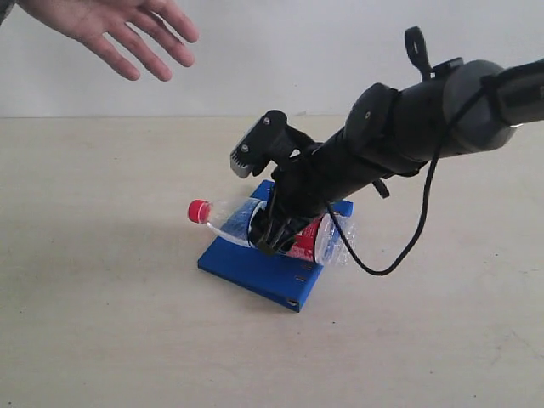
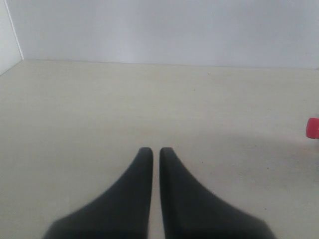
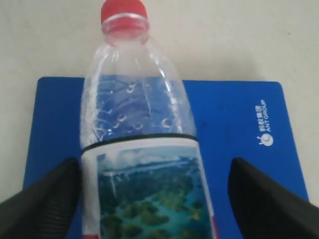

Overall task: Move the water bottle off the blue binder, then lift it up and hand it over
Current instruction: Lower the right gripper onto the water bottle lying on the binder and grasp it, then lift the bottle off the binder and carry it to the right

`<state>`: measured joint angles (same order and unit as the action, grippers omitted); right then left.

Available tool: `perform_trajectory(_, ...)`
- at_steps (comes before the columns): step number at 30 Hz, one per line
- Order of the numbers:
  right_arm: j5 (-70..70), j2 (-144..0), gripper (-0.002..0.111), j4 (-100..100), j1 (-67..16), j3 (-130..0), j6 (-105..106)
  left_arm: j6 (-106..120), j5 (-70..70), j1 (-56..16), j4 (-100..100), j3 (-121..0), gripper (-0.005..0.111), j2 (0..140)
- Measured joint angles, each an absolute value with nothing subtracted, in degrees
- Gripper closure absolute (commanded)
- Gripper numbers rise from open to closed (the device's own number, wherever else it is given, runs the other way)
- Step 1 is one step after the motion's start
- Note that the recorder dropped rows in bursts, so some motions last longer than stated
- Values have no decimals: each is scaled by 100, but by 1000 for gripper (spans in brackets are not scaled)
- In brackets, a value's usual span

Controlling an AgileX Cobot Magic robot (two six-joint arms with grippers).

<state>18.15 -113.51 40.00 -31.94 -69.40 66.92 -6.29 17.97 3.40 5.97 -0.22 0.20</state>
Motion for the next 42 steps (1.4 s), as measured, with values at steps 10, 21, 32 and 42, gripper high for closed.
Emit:
perform_trajectory(10,1562,-11683,75,4091,-3194,-7013,6498,-629,1797,340,597,-22,102,20)
perform_trajectory(21,1724,-11590,108,4101,-3041,-7022,5893,-629,1797,340,597,-22,102,20)
perform_trajectory(32,2284,-10906,108,4091,-1597,-7003,5056,-629,1797,340,597,-22,102,20)
perform_trajectory(42,1412,-10161,108,5297,-1000,-6292,6842,-629,1797,340,597,-22,102,20)
